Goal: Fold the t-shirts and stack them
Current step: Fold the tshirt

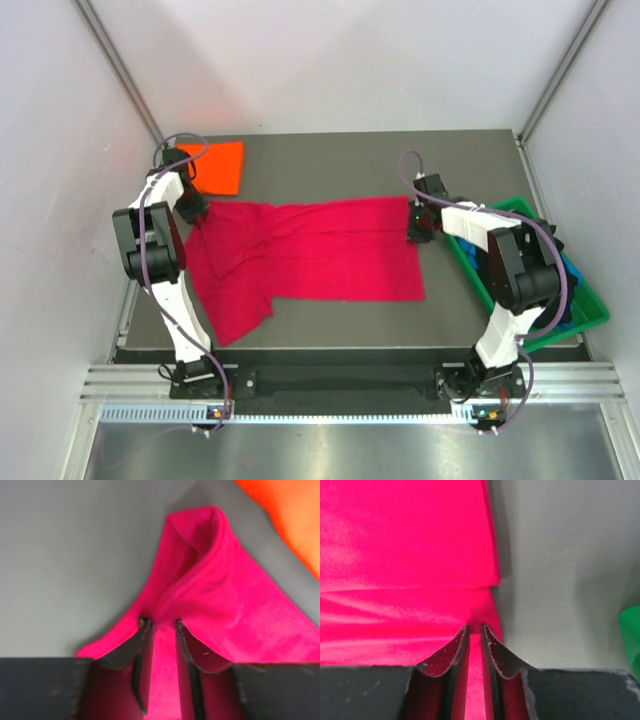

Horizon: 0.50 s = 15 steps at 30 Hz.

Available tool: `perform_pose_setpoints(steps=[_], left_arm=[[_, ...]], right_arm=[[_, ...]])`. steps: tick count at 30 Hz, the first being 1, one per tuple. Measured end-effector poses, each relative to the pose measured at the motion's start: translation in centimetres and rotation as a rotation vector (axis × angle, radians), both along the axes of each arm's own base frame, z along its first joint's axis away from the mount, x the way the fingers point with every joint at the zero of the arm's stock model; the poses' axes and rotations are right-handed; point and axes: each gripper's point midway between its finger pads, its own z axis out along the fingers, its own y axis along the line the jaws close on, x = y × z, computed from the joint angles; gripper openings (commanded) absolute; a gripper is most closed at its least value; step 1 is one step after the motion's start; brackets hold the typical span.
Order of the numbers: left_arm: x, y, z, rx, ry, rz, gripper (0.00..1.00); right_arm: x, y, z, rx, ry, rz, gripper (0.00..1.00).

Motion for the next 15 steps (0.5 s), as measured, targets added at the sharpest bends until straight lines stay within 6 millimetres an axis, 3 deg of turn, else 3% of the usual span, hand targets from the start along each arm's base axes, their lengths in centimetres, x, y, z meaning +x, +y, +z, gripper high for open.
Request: perform_pose_setpoints(steps=[4, 8, 15], left_arm=[[0.6, 0.4, -0.3, 0.008, -0.015, -0.016, 0.32], [1.3, 0.8, 0.0, 0.026, -0.039, -0.016, 0.24], [0.0, 1.0, -1.3, 0.034, 0.007, 0.055, 0.24]], right_arm=[[0.2, -0.2, 0.0, -0.005, -0.001, -0.004, 0.16], [0.6, -0.4, -0.1, -0.007, -0.003, -0.014, 0.15], [1.4, -1.9, 0.0, 0.0, -0.018, -0.052, 0.15]])
